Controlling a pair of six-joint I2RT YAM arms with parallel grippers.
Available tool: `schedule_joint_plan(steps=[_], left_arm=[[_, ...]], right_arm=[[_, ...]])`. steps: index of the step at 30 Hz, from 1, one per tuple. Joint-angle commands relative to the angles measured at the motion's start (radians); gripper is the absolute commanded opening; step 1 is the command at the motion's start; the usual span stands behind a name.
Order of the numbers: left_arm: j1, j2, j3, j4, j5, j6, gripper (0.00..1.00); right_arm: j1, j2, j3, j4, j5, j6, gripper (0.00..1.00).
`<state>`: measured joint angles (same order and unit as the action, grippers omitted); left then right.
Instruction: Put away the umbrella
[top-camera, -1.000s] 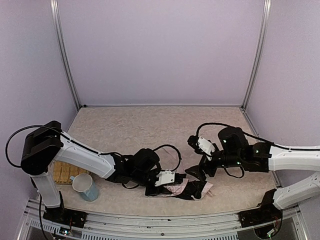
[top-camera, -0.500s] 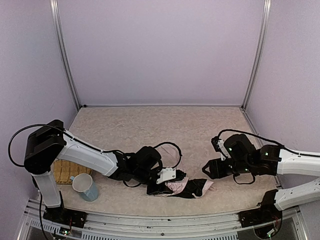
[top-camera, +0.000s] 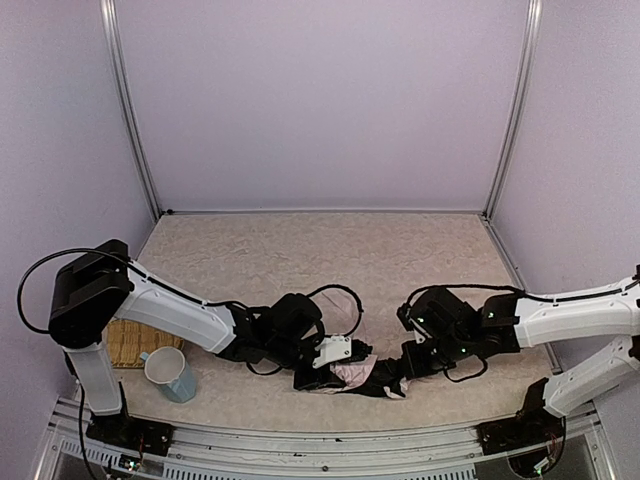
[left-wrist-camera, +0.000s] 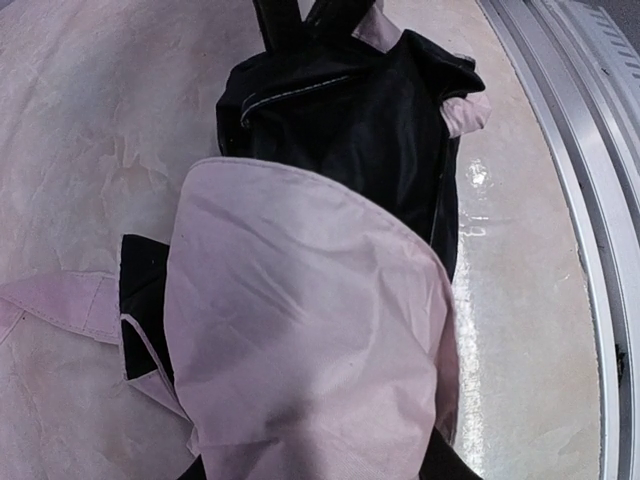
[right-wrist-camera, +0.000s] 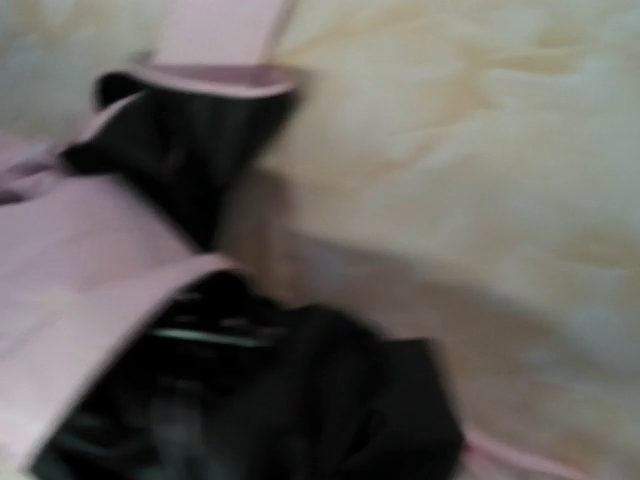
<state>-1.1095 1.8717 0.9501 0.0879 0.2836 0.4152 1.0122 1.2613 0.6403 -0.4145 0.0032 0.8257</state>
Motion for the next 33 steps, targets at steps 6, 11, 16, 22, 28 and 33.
schedule_joint_plan(steps=[6,11,16,22,28,33], left_arm=[[0.010,0.106,-0.063,-0.155,-0.070,-0.011,0.41],[0.010,0.126,-0.052,-0.164,-0.067,-0.014,0.41],[0.020,0.139,-0.043,-0.168,-0.059,-0.025,0.40],[0.076,0.161,-0.022,-0.161,-0.001,-0.085,0.38],[0.089,0.170,-0.021,-0.162,0.079,-0.090,0.38],[0.122,0.172,-0.030,-0.156,0.126,-0.095,0.38]], right_arm=[[0.155,0.172,0.260,0.050,-0.014,-0.003,0.00],[0.190,0.215,0.279,0.238,-0.076,0.006,0.00],[0.189,0.165,0.179,0.340,-0.025,0.072,0.00],[0.201,0.136,0.071,0.533,-0.034,0.105,0.00],[0.218,0.260,0.111,0.785,-0.116,-0.038,0.00],[0.220,0.364,0.131,0.893,-0.180,-0.095,0.00]])
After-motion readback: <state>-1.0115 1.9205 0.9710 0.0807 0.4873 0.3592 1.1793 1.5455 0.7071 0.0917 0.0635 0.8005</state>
